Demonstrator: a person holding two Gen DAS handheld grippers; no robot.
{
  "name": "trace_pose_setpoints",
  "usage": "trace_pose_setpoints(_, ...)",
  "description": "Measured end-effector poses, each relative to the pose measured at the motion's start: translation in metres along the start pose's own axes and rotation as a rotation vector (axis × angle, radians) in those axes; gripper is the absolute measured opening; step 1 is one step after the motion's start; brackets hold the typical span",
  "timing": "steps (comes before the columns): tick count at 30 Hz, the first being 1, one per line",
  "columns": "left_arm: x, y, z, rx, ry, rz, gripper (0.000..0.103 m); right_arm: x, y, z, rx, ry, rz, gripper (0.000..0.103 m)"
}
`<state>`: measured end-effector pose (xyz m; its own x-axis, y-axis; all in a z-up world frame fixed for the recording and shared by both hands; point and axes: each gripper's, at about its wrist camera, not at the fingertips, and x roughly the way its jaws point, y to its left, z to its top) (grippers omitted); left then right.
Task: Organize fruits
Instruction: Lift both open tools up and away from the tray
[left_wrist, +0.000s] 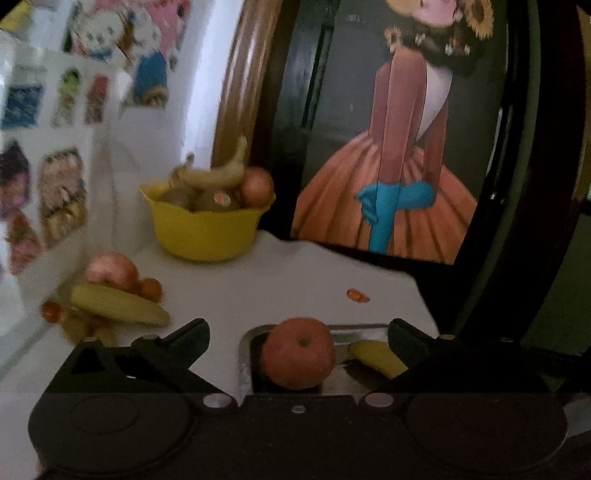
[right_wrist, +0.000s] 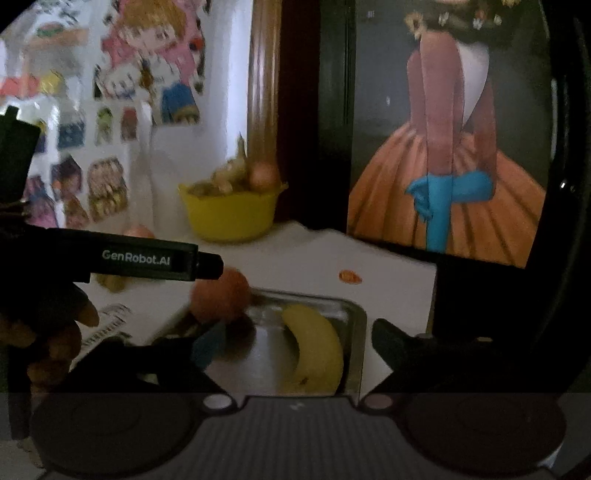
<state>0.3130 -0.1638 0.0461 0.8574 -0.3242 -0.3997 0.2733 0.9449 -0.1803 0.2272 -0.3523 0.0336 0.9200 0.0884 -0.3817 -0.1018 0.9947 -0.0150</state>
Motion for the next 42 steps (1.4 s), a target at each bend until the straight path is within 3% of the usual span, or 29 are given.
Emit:
trace_pose_setpoints(4,-0.050,0.007,0.001,-0.011,-0.052,-0.004,0.102,-0.044,0.014,0.005,-0.008,-0.055,0.004,0.103)
trace_pose_setpoints(18,-0.241,0.043,-0.016,-0.013,-0.201,0.018,0.102,-0.197,0.078,0.006,-0.006,-0.198,0.019,0.103)
trace_pose_setpoints(26,-0.340,0.062,0.005,0.018,-0.337,0.081,0.102,-0.281,0.130,0.024,-0.086,-0.282,0.054,0.103)
trace_pose_setpoints(33,-0.384,0.070,0.040,0.061,-0.411,0.191,0.102,-0.301,0.161,0.072,-0.180,-0.294,0.112,0.103)
trace_pose_setpoints(42,-0.385,0.079,0.104,0.075,-0.458,0.347,0.102,-0.262,0.182,0.170,-0.248,-0.245,0.197,0.103)
